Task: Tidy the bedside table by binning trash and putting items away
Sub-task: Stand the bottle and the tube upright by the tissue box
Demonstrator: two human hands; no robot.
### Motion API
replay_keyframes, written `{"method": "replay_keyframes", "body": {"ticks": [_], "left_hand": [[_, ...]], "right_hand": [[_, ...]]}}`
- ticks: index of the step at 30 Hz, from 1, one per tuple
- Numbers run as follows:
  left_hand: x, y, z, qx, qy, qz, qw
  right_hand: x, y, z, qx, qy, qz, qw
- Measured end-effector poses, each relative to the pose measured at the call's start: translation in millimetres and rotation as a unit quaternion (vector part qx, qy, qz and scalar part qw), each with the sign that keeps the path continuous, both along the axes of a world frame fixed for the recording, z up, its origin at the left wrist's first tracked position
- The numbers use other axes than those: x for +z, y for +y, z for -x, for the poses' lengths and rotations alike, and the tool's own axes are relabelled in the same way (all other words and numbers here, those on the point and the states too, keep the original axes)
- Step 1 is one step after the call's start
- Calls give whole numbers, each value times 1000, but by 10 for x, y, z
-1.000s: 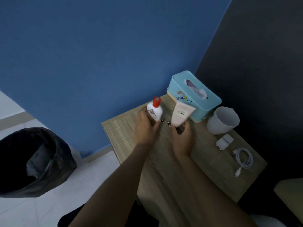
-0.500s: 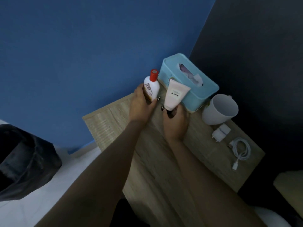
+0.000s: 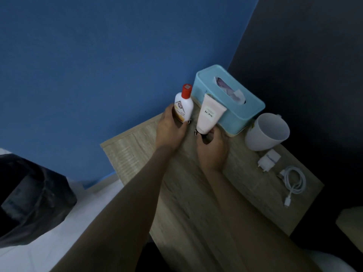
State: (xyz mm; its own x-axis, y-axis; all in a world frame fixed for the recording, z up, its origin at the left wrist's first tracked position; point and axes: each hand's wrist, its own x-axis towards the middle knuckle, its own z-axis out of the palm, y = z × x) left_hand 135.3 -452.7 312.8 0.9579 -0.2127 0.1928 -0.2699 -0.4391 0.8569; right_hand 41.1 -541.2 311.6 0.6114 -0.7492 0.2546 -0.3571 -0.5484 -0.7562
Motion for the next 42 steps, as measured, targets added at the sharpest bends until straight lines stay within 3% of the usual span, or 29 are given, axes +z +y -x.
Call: {"method": "replay_keyframes", "body": {"ticks": [7, 24, 31, 35, 38, 42], "left_hand": [[-33, -52, -63, -17, -20, -49, 998], [-114, -63, -91, -18, -13, -56, 998], [-82, -58, -63, -17, 16, -54, 998], [44, 64, 17, -75, 75, -43, 993], [184, 401, 228, -94, 86, -104, 986], [576, 1029, 471, -94, 92, -228, 965]], "right_hand": [[4, -58, -34, 4, 2, 21, 1000], [-20, -65, -21, 5, 50, 59, 997], [-51, -80, -33, 5, 59, 53, 997], [-11, -54, -33, -6, 63, 34, 997], [75, 13, 55, -10, 113, -17, 993], [353, 274, 384, 5, 262, -5, 965]]}}
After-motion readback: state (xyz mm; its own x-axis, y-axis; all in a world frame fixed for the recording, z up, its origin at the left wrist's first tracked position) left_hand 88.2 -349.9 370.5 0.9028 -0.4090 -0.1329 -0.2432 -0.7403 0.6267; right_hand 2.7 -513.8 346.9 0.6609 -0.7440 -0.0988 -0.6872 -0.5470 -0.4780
